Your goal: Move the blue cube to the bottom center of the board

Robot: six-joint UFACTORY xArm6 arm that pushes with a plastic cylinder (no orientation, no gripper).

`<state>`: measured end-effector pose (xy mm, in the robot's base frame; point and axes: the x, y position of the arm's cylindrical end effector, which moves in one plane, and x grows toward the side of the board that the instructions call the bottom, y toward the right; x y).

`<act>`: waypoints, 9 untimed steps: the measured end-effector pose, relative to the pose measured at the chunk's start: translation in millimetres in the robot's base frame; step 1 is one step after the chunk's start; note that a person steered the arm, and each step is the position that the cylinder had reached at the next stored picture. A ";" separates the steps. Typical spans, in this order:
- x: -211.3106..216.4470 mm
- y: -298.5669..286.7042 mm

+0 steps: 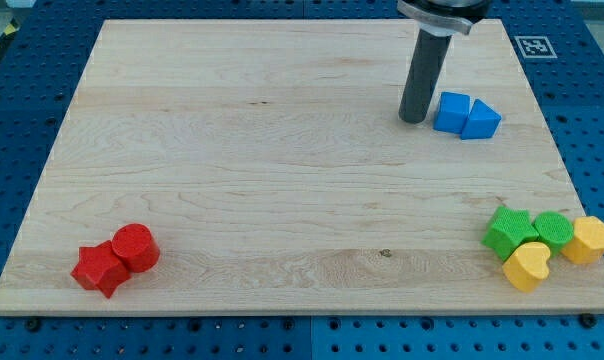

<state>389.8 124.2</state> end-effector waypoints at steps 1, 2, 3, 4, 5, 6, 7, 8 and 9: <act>-8.6 -34.7; -62.3 -44.2; -80.6 6.0; -73.5 74.5; -32.8 72.1; 0.6 54.3; 15.9 39.0; 39.8 35.4; 69.5 35.5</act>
<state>459.3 159.7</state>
